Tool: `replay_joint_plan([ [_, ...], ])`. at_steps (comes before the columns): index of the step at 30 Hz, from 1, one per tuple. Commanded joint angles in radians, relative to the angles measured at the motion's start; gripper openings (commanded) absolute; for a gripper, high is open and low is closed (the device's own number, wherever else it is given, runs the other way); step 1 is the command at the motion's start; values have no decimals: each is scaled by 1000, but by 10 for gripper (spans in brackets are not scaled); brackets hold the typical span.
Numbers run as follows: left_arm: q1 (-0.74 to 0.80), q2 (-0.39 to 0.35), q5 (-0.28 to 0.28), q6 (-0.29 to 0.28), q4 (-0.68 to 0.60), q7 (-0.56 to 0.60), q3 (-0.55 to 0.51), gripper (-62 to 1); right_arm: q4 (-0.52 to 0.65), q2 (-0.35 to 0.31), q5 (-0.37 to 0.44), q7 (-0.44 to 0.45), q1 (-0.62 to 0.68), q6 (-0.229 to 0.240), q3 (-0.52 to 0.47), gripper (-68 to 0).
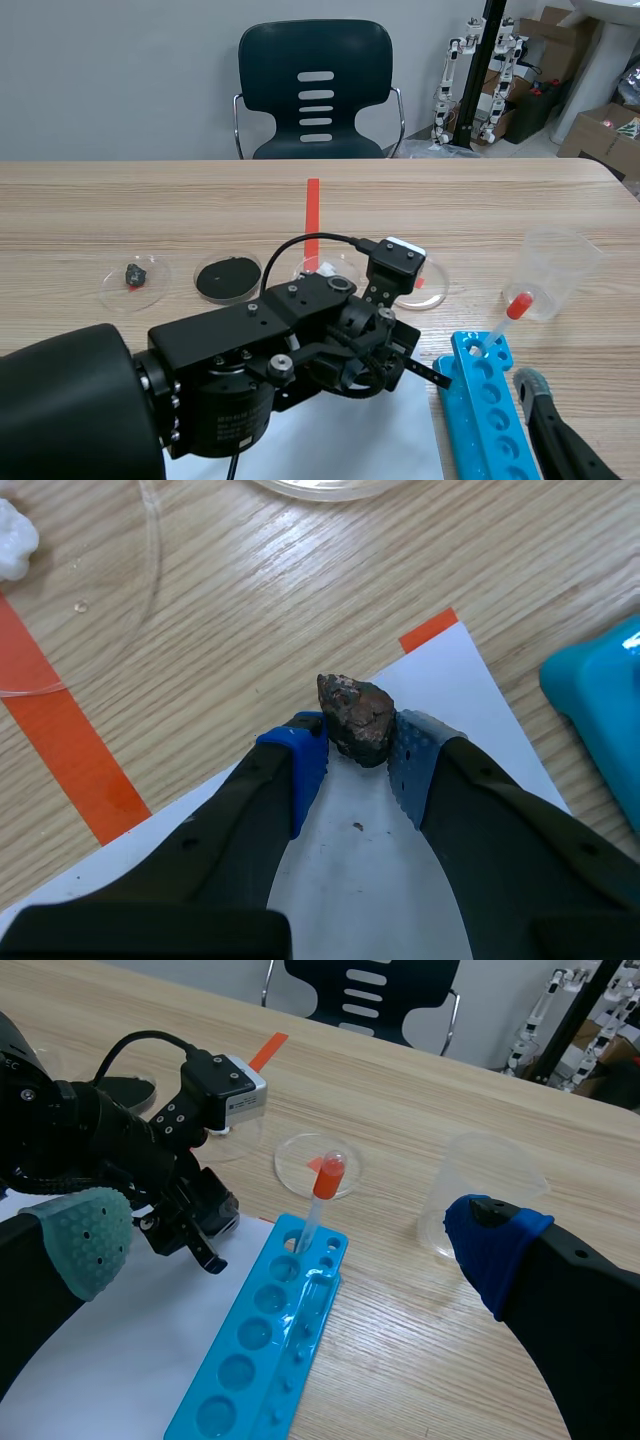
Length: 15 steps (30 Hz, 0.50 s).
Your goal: Pick up the right mineral with the left hand
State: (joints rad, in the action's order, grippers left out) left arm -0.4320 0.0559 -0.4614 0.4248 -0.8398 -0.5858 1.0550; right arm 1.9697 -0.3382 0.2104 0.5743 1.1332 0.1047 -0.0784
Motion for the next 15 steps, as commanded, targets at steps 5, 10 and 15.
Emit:
replay_joint_plan([
  [5,3,18,32,-2,-22,9,-3,-477,14,0,10,14,-6,-3,-6,4],
  [10,11,6,39,-2,-37,5,-24,-479,14,0,10,14,-6,-3,-6,4],
  [15,42,-21,40,-2,-73,13,-91,-479,14,0,10,14,-6,-3,-6,4],
])
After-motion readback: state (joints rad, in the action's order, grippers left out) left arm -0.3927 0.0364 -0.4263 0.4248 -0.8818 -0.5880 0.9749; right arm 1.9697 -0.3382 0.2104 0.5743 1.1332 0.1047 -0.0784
